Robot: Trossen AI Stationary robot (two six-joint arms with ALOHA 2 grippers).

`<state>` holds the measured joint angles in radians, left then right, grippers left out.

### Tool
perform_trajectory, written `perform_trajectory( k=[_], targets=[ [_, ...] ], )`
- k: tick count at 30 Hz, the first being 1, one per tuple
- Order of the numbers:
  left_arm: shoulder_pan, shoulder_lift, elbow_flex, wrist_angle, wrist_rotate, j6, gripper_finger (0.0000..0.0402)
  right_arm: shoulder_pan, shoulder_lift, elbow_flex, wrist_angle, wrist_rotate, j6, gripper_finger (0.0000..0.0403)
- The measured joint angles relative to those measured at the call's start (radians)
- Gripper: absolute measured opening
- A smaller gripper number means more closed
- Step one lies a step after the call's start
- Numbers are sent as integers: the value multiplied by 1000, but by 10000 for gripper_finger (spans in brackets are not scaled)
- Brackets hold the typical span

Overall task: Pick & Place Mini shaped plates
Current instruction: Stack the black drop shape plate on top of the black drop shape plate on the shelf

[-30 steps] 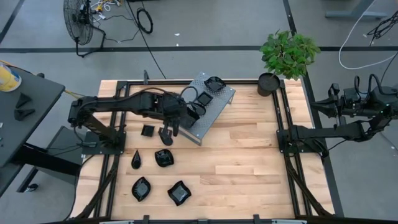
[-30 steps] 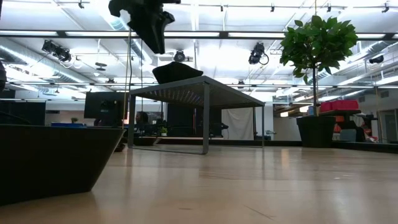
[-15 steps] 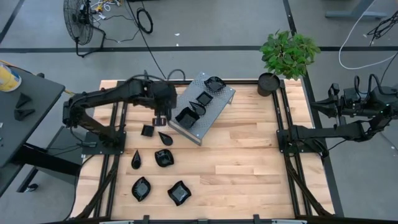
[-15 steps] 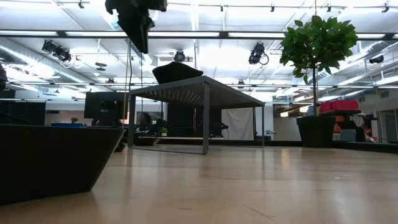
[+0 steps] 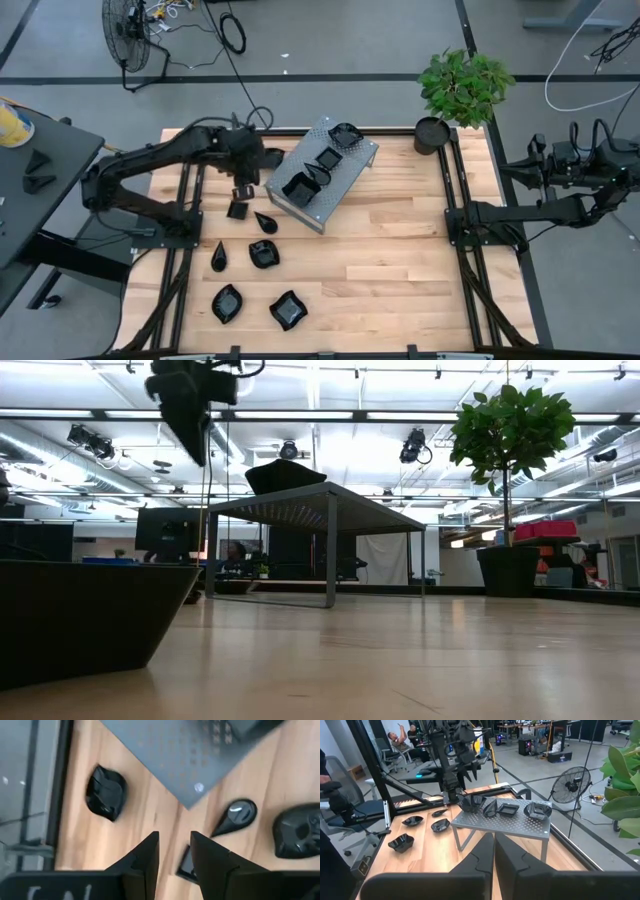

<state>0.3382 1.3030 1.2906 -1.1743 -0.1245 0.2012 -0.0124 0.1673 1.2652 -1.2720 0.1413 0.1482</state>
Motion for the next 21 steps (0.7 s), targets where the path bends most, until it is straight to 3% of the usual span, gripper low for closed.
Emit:
perform_trajectory(
  k=[7, 16, 21],
  targets=[
    [-42, -49, -133, 54, 85, 25, 117, 0, 0, 0, 0, 0, 0, 20],
    [-117, -55, -299, 161, 96, 279, 117, 0, 0, 0, 0, 0, 0, 20],
    [-127, -55, -393, 272, 174, 372, 120, 0, 0, 0, 0, 0, 0, 20]
  ],
)
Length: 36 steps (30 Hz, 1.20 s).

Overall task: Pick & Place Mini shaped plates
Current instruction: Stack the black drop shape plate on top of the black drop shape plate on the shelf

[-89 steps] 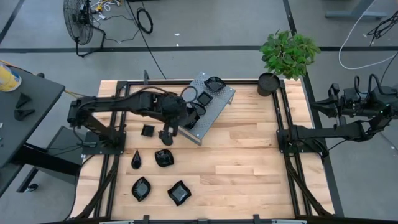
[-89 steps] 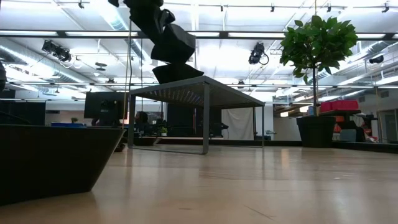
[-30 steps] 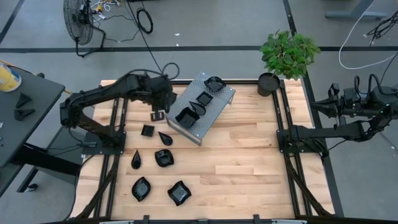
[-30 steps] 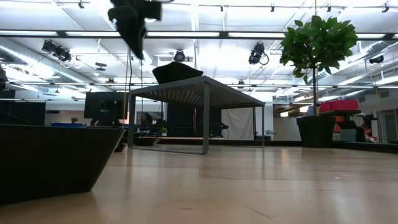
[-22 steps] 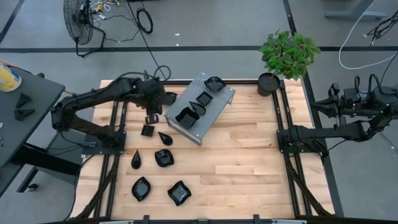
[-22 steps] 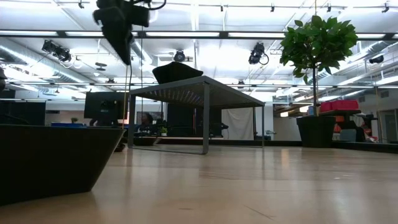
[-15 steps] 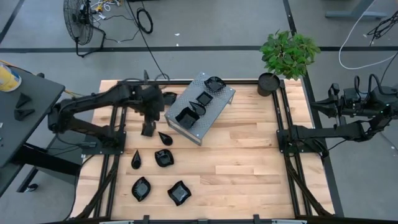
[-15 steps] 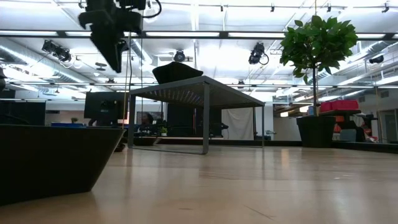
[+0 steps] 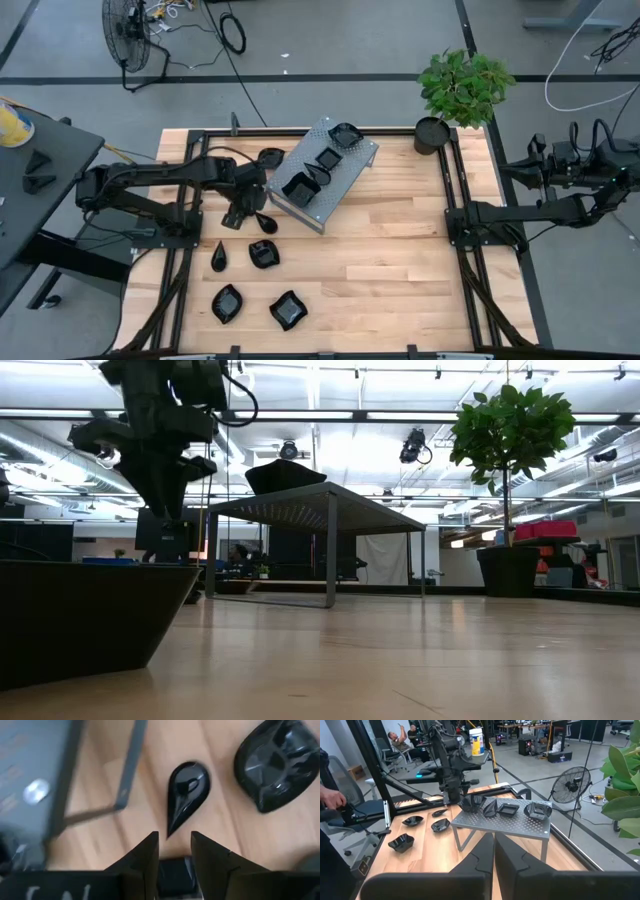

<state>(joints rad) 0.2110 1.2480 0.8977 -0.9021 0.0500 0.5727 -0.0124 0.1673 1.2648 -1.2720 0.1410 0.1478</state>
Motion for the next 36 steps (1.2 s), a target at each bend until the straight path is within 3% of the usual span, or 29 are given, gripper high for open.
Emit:
perform_trajectory(
  k=[4, 14, 22, 36],
  targets=[
    [-20, 0, -53, 66, 59, 62, 146, 0, 0, 0, 0, 0, 0, 20],
    [-86, 0, -135, 147, 59, 154, 224, 0, 0, 0, 0, 0, 0, 20],
    [-127, 0, -229, 298, -12, 158, 217, 0, 0, 0, 0, 0, 0, 20],
    [-137, 3, -341, 416, -104, 252, 193, 0, 0, 0, 0, 0, 0, 20]
  ],
)
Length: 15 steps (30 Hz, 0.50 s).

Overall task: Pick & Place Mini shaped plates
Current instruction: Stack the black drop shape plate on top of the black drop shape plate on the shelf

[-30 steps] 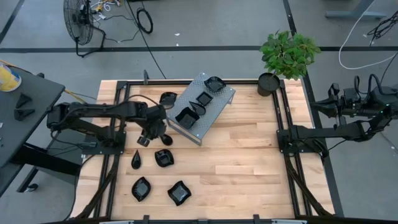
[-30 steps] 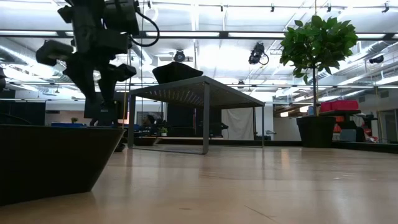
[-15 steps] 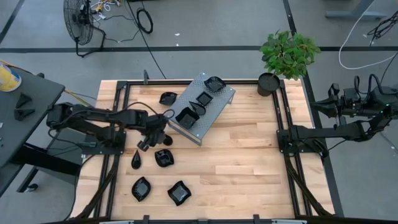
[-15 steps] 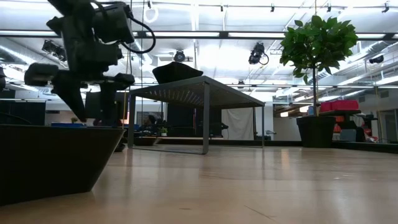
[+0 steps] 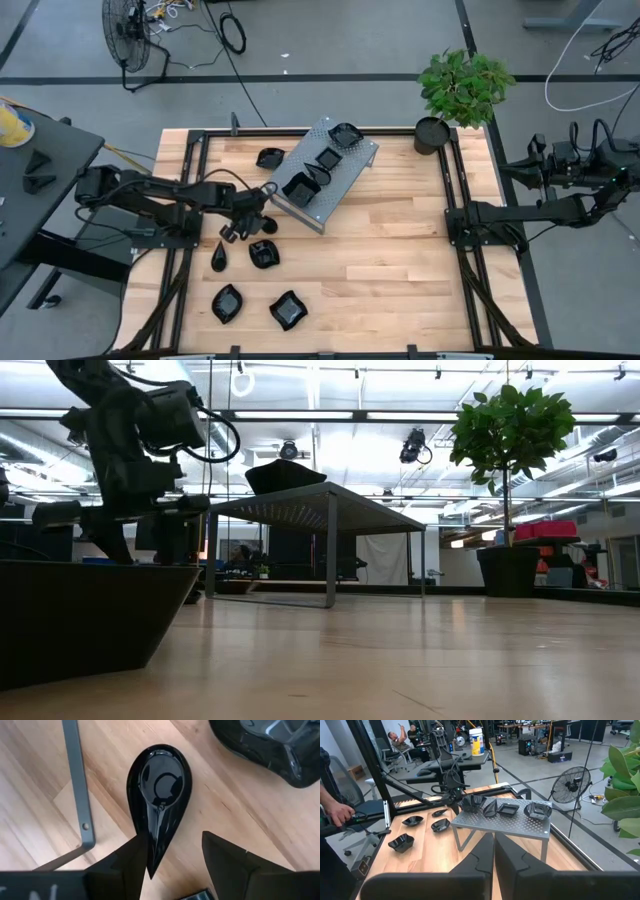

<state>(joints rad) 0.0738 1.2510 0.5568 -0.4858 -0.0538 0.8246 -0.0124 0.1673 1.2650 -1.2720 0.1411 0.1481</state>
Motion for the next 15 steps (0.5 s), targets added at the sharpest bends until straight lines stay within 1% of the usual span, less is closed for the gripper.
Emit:
perform_trajectory(
  k=[4, 8, 15],
  targets=[
    [0, 2, -31, 60, -4, 5, 193, 0, 0, 0, 0, 0, 0, 20],
    [1, 21, -41, 83, -31, 33, 193, 0, 0, 0, 0, 0, 0, 20],
    [10, 91, -40, 124, -39, 78, 192, 0, 0, 0, 0, 0, 0, 20]
  ],
)
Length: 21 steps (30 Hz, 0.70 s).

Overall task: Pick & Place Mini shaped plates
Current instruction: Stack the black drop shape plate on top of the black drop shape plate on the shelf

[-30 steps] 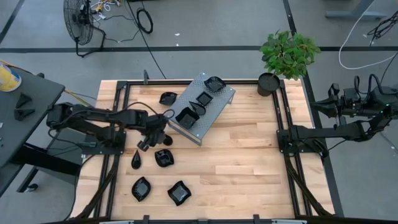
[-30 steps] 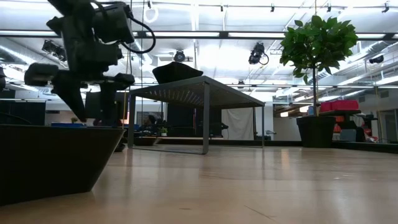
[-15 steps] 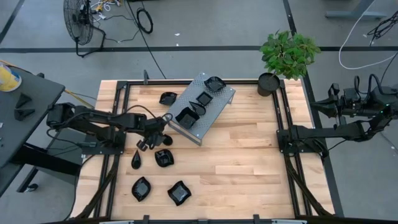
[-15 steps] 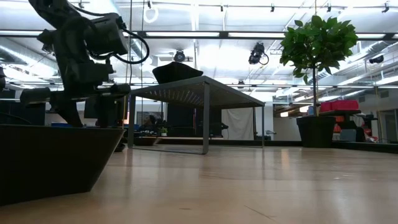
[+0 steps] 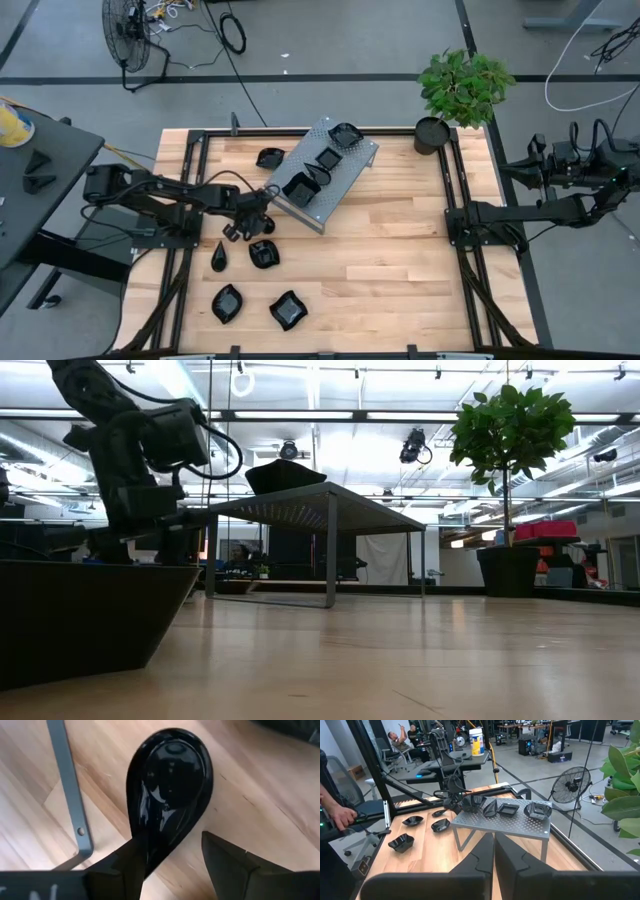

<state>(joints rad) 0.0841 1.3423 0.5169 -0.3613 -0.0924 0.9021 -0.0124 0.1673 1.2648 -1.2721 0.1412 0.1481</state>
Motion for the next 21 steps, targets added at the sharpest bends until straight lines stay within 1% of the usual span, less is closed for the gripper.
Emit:
perform_trajectory(
  k=[4, 8, 21],
  targets=[
    [0, 5, 1, 7, -1, 0, 188, 0, 0, 0, 0, 0, 0, 20],
    [-1, 4, 1, 5, -14, 1, 165, 0, 0, 0, 0, 0, 0, 20],
    [0, 5, -1, 6, -24, 0, 29, 0, 0, 0, 0, 0, 0, 20]
  ],
)
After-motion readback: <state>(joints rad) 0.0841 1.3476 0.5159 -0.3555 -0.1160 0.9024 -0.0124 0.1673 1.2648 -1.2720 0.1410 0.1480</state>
